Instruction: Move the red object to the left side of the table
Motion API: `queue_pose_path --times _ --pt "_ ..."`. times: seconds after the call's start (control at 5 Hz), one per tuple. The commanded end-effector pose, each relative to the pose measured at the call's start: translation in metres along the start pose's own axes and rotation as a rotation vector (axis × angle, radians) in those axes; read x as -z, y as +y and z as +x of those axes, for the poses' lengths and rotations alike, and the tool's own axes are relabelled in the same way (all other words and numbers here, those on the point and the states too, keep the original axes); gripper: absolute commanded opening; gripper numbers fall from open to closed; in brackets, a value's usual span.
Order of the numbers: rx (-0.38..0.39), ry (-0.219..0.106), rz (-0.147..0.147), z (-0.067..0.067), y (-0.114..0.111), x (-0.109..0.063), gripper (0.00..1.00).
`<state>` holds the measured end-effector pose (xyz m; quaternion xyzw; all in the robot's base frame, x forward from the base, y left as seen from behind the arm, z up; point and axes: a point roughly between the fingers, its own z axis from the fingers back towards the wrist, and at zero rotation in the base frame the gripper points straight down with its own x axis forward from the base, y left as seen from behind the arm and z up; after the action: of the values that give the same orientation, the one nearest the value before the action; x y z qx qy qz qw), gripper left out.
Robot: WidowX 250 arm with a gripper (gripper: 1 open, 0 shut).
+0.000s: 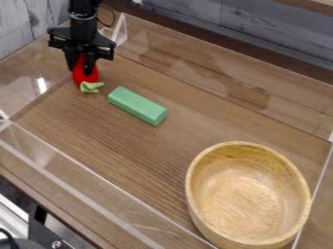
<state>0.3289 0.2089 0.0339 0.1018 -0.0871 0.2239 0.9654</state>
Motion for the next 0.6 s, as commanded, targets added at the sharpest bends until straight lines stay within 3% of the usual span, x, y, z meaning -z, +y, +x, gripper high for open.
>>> queue_pose_path --times 0.0,0.4 --pt "-0.017 -0.001 0.006 0.0004 0.0019 0.0017 0.00" --pt "-0.015 0.012 0.011 -0.0011 -0.0046 0.0086 0.00"
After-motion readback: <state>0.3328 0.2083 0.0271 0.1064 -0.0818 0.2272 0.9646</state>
